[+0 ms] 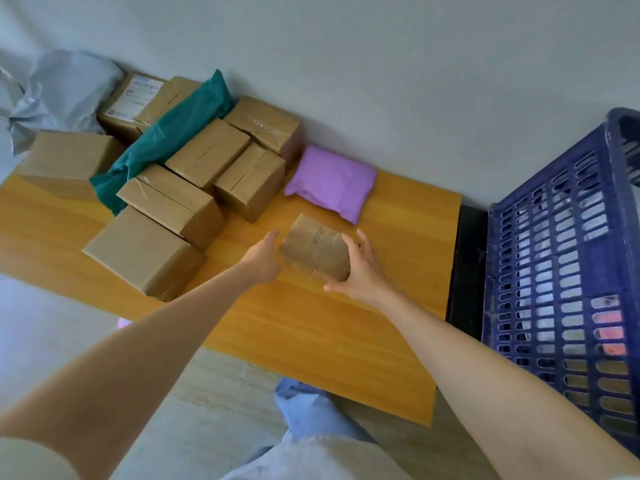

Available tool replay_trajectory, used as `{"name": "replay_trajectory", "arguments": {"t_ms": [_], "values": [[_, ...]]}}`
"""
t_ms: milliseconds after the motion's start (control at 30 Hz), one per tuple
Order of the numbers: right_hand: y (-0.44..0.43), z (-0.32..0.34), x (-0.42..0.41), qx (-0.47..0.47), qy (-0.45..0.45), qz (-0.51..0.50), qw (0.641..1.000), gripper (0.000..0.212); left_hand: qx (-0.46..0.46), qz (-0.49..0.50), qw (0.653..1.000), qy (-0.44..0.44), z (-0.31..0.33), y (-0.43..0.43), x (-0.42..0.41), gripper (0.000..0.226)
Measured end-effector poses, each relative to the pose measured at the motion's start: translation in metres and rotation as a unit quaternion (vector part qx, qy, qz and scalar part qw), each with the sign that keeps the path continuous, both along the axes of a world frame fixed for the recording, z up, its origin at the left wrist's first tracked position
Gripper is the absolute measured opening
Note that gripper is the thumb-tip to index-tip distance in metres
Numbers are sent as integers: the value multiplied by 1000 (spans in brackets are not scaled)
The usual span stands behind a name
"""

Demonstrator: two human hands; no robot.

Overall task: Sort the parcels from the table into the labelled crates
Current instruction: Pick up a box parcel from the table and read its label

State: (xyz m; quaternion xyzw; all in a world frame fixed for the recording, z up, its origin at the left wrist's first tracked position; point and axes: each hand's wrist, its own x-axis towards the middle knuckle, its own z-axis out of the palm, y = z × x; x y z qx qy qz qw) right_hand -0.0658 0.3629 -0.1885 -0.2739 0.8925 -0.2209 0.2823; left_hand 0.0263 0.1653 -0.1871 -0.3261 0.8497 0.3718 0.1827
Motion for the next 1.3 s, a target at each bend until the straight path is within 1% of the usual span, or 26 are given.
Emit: {"name": "replay_trajectory", "arguments": {"t_ms": [133, 267, 300, 400, 500, 600, 700, 867, 967, 1100, 1167, 1300], "values": [[-7, -7, -10, 0, 0, 28, 1000, 112, 8, -5, 1000, -15, -7, -4, -10, 75], [-10, -11, -14, -46, 16, 28, 998, 106, 13, 5, 1000, 2, -14, -3, -13, 57], [-10, -11, -14, -55, 16, 25, 998, 105, 21, 17, 1000, 6, -15, -3, -13, 55], [-14, -10, -19, -73, -3, -5, 997, 104, 44, 54, 998, 13, -12, -6, -16, 59], [-22, -3, -23, -106, -60, -89, 988, 103, 75, 87, 993, 20, -3, -14, -23, 56], [-31, 10, -26, -185, -126, -195, 955, 91, 125, 124, 984, 36, 11, -18, -31, 64], [-41, 24, -27, -238, -163, -246, 925, 85, 184, 139, 972, 44, 29, -21, -41, 68], [-59, 46, -27, -290, -177, -320, 884, 75, 250, 88, 961, 79, 65, -35, -61, 50], [-67, 60, -24, -324, -196, -355, 854, 70, 290, 69, 950, 93, 84, -45, -67, 53], [-83, 81, -19, -390, -258, -380, 799, 60, 325, 52, 938, 109, 107, -58, -72, 50], [-91, 92, -18, -405, -264, -384, 787, 59, 343, 57, 930, 119, 116, -65, -74, 47], [-109, 107, -10, -421, -246, -389, 782, 57, 365, 35, 922, 122, 131, -83, -70, 49]]}}
